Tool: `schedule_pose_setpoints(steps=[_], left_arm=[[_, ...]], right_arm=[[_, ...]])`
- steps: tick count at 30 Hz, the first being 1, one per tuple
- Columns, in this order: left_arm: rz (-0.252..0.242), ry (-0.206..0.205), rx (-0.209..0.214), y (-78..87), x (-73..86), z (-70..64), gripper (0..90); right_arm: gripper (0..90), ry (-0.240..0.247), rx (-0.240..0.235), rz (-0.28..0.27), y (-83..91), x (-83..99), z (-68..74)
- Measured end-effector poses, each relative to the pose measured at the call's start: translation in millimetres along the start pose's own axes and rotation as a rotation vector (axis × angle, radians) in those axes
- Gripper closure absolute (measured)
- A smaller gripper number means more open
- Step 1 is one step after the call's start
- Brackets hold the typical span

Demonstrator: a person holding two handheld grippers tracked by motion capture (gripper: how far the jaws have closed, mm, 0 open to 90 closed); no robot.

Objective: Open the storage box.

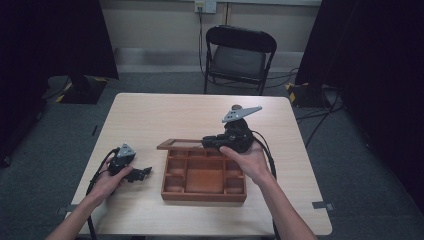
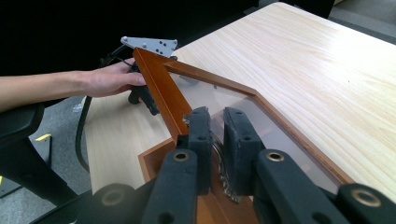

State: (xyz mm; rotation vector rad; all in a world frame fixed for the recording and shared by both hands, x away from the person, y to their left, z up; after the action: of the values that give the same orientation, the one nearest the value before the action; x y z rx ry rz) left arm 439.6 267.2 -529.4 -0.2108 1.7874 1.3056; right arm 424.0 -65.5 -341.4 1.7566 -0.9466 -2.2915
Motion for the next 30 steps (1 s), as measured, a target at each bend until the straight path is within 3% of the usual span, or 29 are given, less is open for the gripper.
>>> schedule_pose_setpoints(steps=[30], left_arm=[[0.000, 0.000, 0.000, 0.0, 0.0, 0.0, 8.5]], right_arm=[[82.4, -0.003, -0.012, -0.013, 0.8, -5.4, -6.7]])
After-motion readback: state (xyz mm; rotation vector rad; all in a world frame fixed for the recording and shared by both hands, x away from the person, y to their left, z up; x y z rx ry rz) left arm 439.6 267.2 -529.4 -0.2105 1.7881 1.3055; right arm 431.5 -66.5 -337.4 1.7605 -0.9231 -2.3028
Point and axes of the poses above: each handheld gripper's, and its own axes: y roughly backward along the jaws, x roughly out of its underside, z roughly to its left, the point moved 4 cm from there along -y, roughly forward along the jaws, and after that the axes turned 5 degrees about y, right-handed, at the moved point
